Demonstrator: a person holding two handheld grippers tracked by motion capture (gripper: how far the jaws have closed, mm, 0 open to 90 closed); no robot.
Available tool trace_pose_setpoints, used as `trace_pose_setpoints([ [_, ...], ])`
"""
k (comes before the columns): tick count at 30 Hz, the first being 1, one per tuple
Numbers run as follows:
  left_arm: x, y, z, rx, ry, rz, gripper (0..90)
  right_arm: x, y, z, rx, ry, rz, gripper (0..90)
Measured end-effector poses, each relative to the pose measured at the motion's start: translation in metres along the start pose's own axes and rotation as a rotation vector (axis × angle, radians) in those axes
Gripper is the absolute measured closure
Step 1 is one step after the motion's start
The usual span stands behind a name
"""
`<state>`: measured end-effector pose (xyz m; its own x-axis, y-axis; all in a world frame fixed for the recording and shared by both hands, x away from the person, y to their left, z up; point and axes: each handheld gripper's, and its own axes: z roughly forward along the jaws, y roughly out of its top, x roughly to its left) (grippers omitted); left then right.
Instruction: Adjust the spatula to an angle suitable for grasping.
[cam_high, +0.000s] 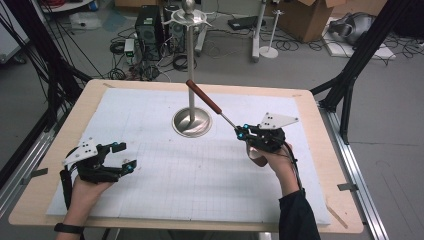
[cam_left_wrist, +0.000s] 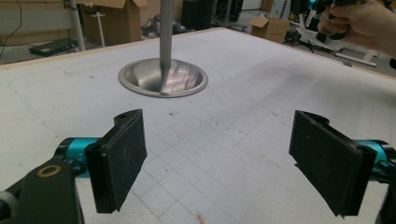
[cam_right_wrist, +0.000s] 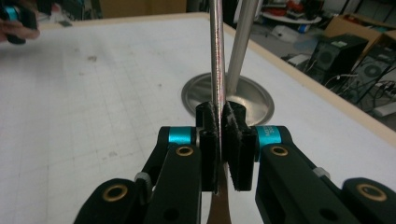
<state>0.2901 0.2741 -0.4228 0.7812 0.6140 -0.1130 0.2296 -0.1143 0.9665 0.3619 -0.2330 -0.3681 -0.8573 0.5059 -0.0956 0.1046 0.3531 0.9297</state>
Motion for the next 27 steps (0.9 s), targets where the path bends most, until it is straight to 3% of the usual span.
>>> trace_pose_setpoints([
  [7,0.001,0.002,-0.002,-0.005,0.002,0.007,19.1,0.013,0.012,-0.013,-0.101,-0.043,0.014,84.6],
  [13,0.001,0.002,-0.003,-0.013,0.004,0.004,19.1,0.016,0.009,-0.022,-0.21,-0.093,0.064,84.5],
  [27,0.002,0.003,-0.003,-0.03,0.008,0.017,19.1,0.02,0.003,-0.025,-0.357,-0.164,0.128,84.5],
])
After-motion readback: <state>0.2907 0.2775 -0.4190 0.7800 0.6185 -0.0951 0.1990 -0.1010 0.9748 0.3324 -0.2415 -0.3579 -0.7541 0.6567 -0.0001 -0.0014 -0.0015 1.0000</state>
